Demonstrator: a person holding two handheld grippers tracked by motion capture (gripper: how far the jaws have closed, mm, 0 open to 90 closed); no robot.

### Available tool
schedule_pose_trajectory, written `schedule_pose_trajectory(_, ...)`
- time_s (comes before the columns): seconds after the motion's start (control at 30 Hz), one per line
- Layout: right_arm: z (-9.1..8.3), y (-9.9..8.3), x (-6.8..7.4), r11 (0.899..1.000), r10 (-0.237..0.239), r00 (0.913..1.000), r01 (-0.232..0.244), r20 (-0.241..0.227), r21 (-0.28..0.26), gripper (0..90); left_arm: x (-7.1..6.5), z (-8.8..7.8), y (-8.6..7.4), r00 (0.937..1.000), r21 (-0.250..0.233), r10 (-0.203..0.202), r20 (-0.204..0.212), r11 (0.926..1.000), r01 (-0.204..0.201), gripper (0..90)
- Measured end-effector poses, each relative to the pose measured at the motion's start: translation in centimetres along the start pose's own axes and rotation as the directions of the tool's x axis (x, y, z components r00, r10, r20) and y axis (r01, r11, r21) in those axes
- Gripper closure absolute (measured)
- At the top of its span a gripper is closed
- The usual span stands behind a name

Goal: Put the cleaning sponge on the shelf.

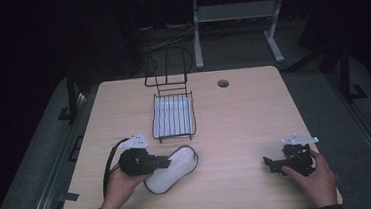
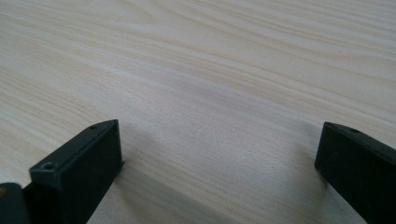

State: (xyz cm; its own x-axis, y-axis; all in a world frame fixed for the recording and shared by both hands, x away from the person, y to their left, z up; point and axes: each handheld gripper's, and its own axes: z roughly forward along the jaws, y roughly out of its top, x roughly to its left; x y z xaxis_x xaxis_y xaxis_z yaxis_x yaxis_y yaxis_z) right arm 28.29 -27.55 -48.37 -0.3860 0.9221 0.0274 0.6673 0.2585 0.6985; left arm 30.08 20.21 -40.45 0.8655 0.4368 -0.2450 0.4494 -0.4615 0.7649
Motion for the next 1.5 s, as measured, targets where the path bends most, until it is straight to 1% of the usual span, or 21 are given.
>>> schedule_pose_trajectory(0.2,0.0,0.0,0.0,1.000,0.000,1.0000,0.000,0.000,0.000,0.2,0.4,-0.2,0.7,0.9999,-0.021,0.005,-0.013,0.9998,-0.005,80.8)
schedule_pose_trajectory(0.3,0.0,0.0,0.0,1.000,0.000,1.0000,0.000,0.000,0.000,0.2,0.5,-0.2,1.1,0.9997,-0.024,0.015,-0.018,0.9996,-0.015,80.9)
schedule_pose_trajectory(0.5,0.0,0.0,0.0,1.000,0.000,1.0000,0.000,0.000,0.000,0.2,0.9,-0.4,1.6,0.9997,-0.038,0.014,-0.022,0.9992,-0.014,80.9)
schedule_pose_trajectory(0.7,0.0,0.0,0.0,1.000,-0.001,1.0000,0.001,0.000,0.000,0.2,1.9,-0.9,2.2,0.9994,-0.070,0.001,-0.034,0.9976,-0.003,80.9)
schedule_pose_trajectory(0.93,0.0,0.0,0.0,1.000,-0.001,1.0000,0.001,0.001,0.000,0.2,3.1,-1.1,3.1,0.9986,-0.089,-0.004,-0.052,0.9960,-0.001,80.9)
schedule_pose_trajectory(1.13,0.0,0.0,0.0,1.000,-0.001,1.0000,0.001,0.001,0.000,0.2,3.8,-1.2,3.7,0.9980,-0.090,-0.007,-0.063,0.9959,0.001,80.9)
schedule_pose_trajectory(1.17,0.0,0.0,0.0,1.000,-0.001,1.0000,0.001,0.001,0.000,0.2,4.2,-1.2,4.0,0.9979,-0.101,-0.015,-0.063,0.9948,0.008,80.9)
schedule_pose_trajectory(1.2,0.0,0.0,0.0,1.000,-0.001,1.0000,0.001,0.001,0.000,0.2,4.3,-1.2,4.1,0.9980,-0.101,-0.018,-0.061,0.9948,0.011,80.9)
schedule_pose_trajectory(1.4,0.0,0.0,0.0,1.000,0.000,1.0000,0.000,0.000,0.000,0.2,5.2,-1.0,4.8,0.9977,-0.099,-0.015,-0.065,0.9951,0.009,80.9)
schedule_pose_trajectory(1.5,0.0,0.0,0.0,1.000,0.000,1.0000,0.000,0.001,0.000,0.2,5.5,-0.9,5.2,0.9976,-0.110,-0.017,-0.068,0.9939,0.010,80.9)
